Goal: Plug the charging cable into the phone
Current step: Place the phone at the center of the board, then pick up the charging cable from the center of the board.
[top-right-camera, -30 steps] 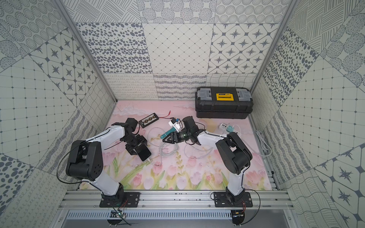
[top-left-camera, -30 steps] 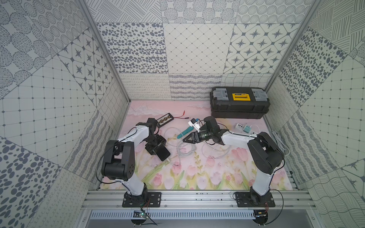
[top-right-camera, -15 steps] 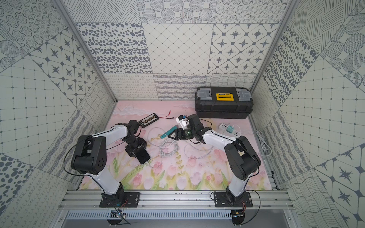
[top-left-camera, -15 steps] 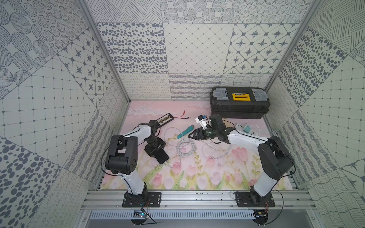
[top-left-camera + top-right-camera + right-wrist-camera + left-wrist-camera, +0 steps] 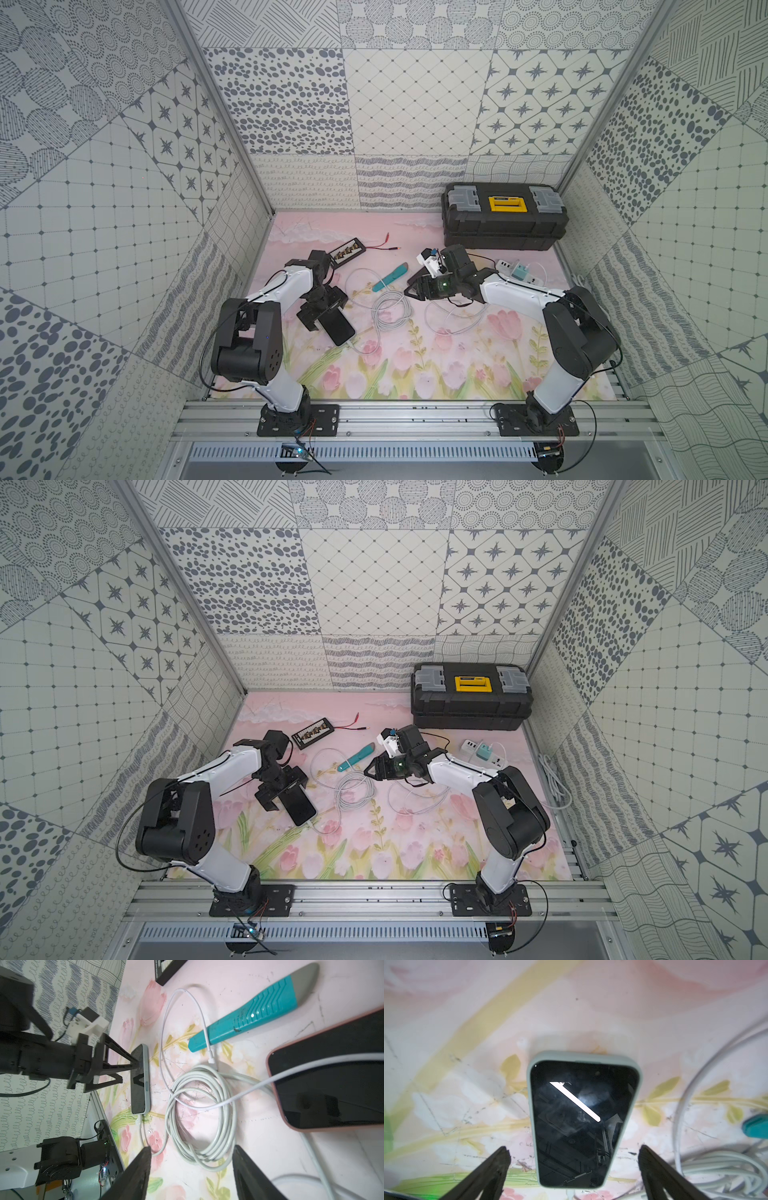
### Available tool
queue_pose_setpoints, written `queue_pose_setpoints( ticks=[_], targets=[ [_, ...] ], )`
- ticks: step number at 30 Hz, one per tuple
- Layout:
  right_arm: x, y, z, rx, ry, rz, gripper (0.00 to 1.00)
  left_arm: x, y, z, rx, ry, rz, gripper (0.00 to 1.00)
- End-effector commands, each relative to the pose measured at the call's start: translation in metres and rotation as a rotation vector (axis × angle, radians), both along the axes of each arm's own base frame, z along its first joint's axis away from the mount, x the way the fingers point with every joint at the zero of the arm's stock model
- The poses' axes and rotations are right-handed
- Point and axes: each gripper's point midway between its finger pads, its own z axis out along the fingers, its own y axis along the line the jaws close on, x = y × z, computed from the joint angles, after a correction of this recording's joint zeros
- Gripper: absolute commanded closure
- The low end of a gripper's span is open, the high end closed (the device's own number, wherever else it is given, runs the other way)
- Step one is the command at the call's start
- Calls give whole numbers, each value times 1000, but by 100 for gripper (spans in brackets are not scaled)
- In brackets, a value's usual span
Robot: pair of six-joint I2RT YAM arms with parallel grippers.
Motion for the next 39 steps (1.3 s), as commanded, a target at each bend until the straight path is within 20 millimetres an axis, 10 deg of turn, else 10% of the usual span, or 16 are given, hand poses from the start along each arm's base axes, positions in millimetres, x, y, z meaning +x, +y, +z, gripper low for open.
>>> queue_pose_setpoints(
  ticks=[1, 8, 27, 39],
  targets=[
    [9, 3, 17, -30, -80, 19, 43, -11, 9, 23, 37, -20, 8, 1],
    [11, 18, 12, -166, -161, 89, 59, -9, -2, 45, -28, -149, -2, 7],
    [76, 69, -44, -347, -232, 152, 58, 16, -28, 35, -181, -321, -23, 10],
    [68, 85, -85, -347, -166, 212, 58, 20, -29, 33, -185, -319, -34, 11]
  ],
)
